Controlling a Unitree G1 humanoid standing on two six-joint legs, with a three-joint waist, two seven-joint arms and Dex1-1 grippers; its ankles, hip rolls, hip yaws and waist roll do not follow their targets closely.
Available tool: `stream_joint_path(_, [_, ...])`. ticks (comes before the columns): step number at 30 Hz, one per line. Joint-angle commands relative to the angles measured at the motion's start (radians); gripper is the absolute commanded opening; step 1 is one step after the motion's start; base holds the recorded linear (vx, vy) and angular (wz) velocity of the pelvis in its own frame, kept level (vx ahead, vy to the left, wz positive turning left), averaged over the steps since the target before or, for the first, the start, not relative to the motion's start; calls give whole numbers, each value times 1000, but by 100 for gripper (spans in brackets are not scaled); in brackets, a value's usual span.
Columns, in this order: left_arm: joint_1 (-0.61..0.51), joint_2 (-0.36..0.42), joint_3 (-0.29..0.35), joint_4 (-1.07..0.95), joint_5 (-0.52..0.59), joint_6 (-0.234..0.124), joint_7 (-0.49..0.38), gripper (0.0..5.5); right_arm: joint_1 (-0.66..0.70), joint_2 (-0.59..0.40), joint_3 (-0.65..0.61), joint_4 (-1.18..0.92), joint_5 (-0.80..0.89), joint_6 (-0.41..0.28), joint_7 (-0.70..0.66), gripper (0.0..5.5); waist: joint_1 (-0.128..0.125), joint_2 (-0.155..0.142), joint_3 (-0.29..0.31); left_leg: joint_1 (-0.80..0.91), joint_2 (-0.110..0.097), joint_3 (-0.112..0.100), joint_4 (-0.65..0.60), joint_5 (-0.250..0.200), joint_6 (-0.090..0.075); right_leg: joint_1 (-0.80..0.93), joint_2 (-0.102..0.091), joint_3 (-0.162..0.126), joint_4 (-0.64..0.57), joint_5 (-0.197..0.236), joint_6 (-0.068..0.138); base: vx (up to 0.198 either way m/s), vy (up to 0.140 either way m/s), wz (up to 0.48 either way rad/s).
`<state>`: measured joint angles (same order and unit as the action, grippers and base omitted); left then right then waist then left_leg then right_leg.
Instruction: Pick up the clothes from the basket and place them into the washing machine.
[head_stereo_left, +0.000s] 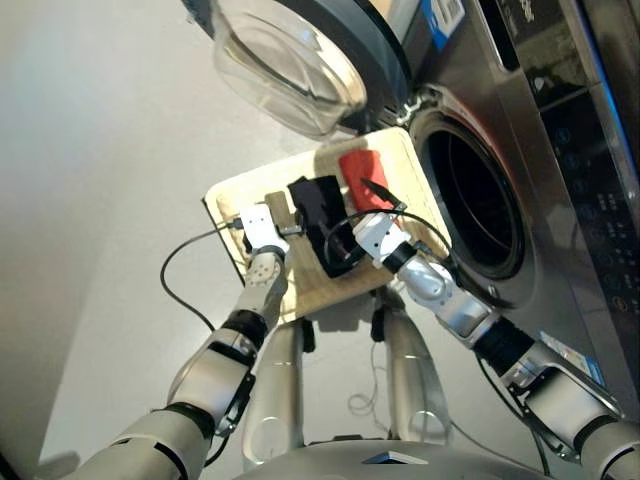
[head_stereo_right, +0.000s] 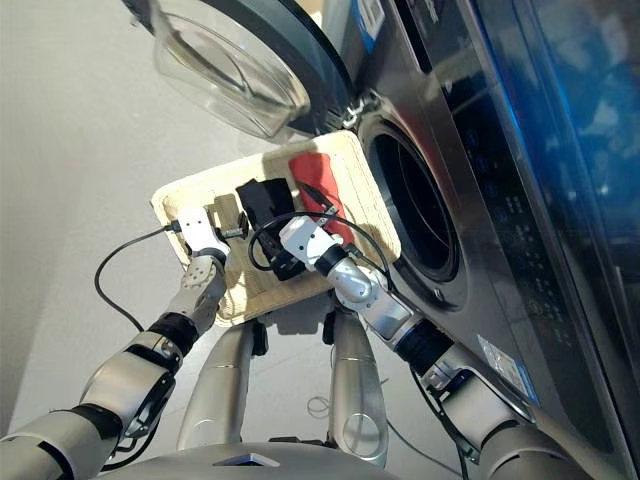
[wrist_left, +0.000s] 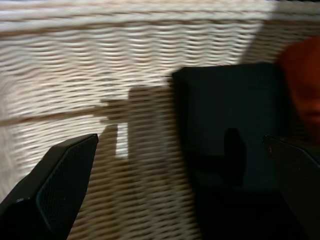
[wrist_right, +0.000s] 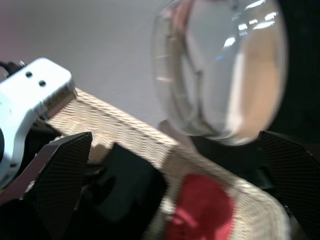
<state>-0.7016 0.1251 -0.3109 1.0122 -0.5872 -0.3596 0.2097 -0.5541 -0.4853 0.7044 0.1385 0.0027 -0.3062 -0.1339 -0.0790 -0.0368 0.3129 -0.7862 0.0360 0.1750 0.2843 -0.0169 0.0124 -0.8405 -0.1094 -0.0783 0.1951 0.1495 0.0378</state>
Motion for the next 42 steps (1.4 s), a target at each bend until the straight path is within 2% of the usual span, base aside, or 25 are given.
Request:
stream_joint_path(1, [-64, -16, 1, 3, 46, -24, 20, 550, -45, 13, -36, -145, -27, -55, -15, 550, -5, 17, 37, -68, -9, -33, 81, -42, -18, -10, 7, -28, 76, -73, 62, 0, 0, 0])
stream_joint_path(2, [-79, -16, 0, 3, 35, -24, 25, 550, -58, 6, -42, -160, -29, -58, -19, 550, -13, 17, 40, -106, -4, -30, 118, -59, -11, -50, 10, -19, 112, -82, 58, 0, 0, 0])
stream_joint_path(4, [-88, -19, 0, 5, 37, -22, 25, 550, -61, 4, -43, -161, -26, -57, -17, 550, -15, 19, 36, -131, 0, -30, 138, -71, -9, -77, 10, -17, 129, -88, 58, 0, 0, 0])
stream_joint_path(11, [-138, 23, 36, 50, 41, -16, 42, 550, -46, -1, -68, -172, -1, -73, -14, 550, -38, 5, 22, -255, 29, -25, 261, -126, 11, -203, 32, 5, 206, -105, 53, 0, 0, 0])
stream_joint_path(16, [-156, 49, 59, 77, 42, -13, 37, 550, -30, -10, -76, -201, 18, -85, 2, 550, -50, 5, 7, -314, 28, -29, 316, -148, 13, -268, 44, 13, 257, -118, 48, -5, 13, -17])
stream_joint_path(17, [-162, 62, 67, 93, 45, -12, 32, 550, -30, -13, -70, -217, 26, -89, 17, 550, -55, 1, 1, -331, 35, -22, 339, -163, 17, -287, 51, 15, 270, -122, 47, -26, 66, -75])
stream_joint_path(23, [-169, 75, 73, 116, 62, -1, 24, 550, -24, -7, -55, -232, 42, -89, 42, 550, -62, -2, -2, -382, 48, -13, 409, -193, 28, -333, 67, 25, 307, -133, 42, -8, 29, -234])
stream_joint_path(24, [-169, 76, 76, 121, 64, 0, 27, 287, -23, -6, -55, -229, 41, -89, 42, 550, -62, -2, -3, -386, 49, -12, 412, -195, 29, -336, 66, 25, 308, -133, 43, 1, 32, -186])
stream_joint_path(25, [-175, 77, 80, 135, 67, 4, 36, 104, -20, -4, -52, -223, 40, -87, 42, 550, -64, -2, -3, -385, 49, -10, 410, -197, 31, -338, 67, 26, 309, -133, 44, 0, 0, 0])
stream_joint_path(27, [-185, 79, 86, 141, 65, 4, 36, 0, -18, -5, -51, -222, 38, -88, 42, 550, -67, -3, -3, -387, 50, -7, 409, -198, 33, -342, 67, 28, 306, -129, 47, 0, 0, 0])
stream_joint_path(32, [-184, 76, 93, 138, 63, -2, 36, 0, -1, -18, -56, -215, 38, -89, 48, 550, -69, 0, -12, -386, 46, -6, 403, -199, 36, -341, 65, 28, 298, -127, 47, 0, 0, 0])
stream_joint_path(37, [-155, 65, 88, 87, 38, -27, 28, 0, 12, -38, -36, -147, -18, -77, 54, 550, -58, 15, -32, -355, 35, -14, 346, -179, 29, -313, 44, 17, 274, -120, 49, 0, 0, 0])
stream_joint_path(42, [-82, 75, 76, -33, -1, -63, -9, 0, -4, -80, -1, -99, -152, -71, 44, 550, -34, 23, -46, -275, 29, -20, 245, -143, 13, -232, 14, -7, 212, -103, 53, 4, -4, 45])
